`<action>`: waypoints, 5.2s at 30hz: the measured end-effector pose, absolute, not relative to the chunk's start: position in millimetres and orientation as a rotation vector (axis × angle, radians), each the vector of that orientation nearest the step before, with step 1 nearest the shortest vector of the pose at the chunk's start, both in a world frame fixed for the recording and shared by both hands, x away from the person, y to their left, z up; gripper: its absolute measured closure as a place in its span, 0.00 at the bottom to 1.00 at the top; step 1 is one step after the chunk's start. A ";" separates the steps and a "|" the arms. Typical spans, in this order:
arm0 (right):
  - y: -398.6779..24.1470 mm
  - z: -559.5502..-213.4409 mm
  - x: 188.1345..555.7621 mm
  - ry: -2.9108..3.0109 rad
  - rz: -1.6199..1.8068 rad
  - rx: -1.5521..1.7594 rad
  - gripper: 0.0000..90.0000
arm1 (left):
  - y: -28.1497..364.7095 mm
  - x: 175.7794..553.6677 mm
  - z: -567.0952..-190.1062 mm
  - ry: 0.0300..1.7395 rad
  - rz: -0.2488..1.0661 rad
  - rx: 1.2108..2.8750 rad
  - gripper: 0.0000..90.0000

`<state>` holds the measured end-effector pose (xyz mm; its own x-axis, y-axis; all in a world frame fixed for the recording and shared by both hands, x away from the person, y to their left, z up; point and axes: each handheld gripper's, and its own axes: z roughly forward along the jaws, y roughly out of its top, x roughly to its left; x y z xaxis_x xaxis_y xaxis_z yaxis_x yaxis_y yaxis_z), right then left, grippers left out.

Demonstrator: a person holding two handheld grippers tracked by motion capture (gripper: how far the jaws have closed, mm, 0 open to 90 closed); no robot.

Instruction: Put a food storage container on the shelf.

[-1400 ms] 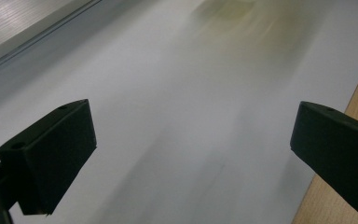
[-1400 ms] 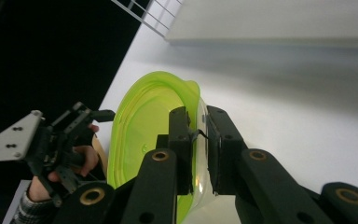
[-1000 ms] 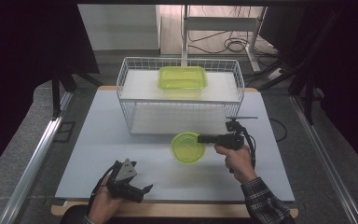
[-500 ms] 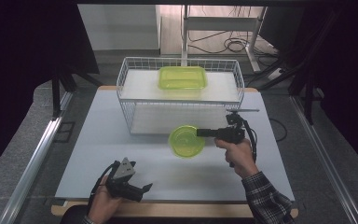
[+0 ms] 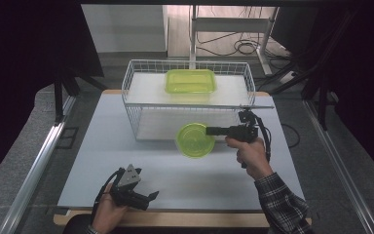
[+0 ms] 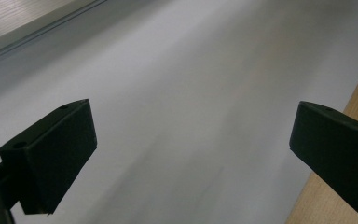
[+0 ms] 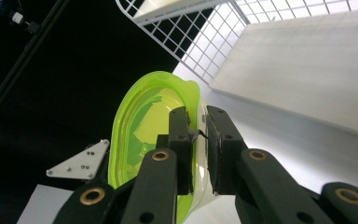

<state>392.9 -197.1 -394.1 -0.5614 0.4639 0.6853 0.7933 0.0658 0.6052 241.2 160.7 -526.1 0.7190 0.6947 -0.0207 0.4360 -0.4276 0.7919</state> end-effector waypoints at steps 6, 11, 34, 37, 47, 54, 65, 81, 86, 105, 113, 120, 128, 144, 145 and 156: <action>-196.1 -380.2 396.9 -2.022 -1.510 -1.260 0.90 | 160.5 240.6 -525.3 0.847 0.406 2.081 0.01; -195.6 -371.6 399.5 -2.030 -1.523 -1.254 0.90 | 161.2 240.6 -524.8 0.847 0.405 2.073 0.01; -197.6 -329.9 416.2 -2.012 -1.589 -1.257 0.90 | 164.9 242.2 -522.3 0.886 0.289 2.001 0.01; -196.5 -326.0 418.1 -2.015 -1.594 -1.256 0.90 | 165.4 242.3 -522.0 0.887 0.285 1.995 0.01; -189.8 -303.0 426.7 -2.039 -1.630 -1.254 0.90 | 166.4 242.3 -521.5 0.894 0.281 1.980 0.01; -187.5 -287.6 435.7 -2.041 -1.668 -1.274 0.90 | 167.0 242.2 -521.1 0.894 0.290 1.979 0.01; -180.5 -271.1 454.0 -2.044 -1.703 -1.327 0.90 | 167.5 241.9 -520.9 0.899 0.282 1.974 0.01; -164.1 -252.6 483.0 -2.086 -1.731 -1.422 0.90 | 166.9 241.6 -521.7 0.887 0.302 2.004 0.01; -159.8 -253.8 488.8 -2.067 -1.731 -1.423 0.90 | 166.3 241.6 -522.1 0.884 0.308 2.012 0.01; -144.3 -258.2 502.6 -2.215 -1.653 -1.574 0.84 | 165.0 241.0 -523.1 0.872 0.323 2.038 0.02; -146.6 -264.0 506.5 -2.216 -1.644 -1.620 0.75 | 164.0 240.8 -523.8 0.864 0.330 2.049 0.02; -149.1 -261.8 503.6 -2.233 -1.688 -1.586 0.55 | 163.7 240.7 -523.9 0.861 0.330 2.056 0.02; -151.5 -260.9 497.8 -2.274 -1.707 -1.498 0.42 | 163.5 240.8 -524.0 0.860 0.328 2.058 0.02; -153.7 -266.0 482.2 -2.382 -1.720 -1.342 0.25 | 162.3 240.7 -524.5 0.853 0.331 2.071 0.02; -154.0 -266.1 480.6 -2.383 -1.726 -1.334 0.25 | 162.3 240.6 -524.5 0.853 0.331 2.071 0.02; -162.1 -278.6 463.4 -2.482 -1.719 -1.252 0.17 | 161.6 241.1 -524.8 0.859 0.316 2.076 0.02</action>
<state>463.4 -162.1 -278.6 -0.6997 0.6458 0.3055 0.5129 0.1565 0.8440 241.1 161.6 -524.8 0.7328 0.6756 -0.0809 0.4622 -0.4070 0.7879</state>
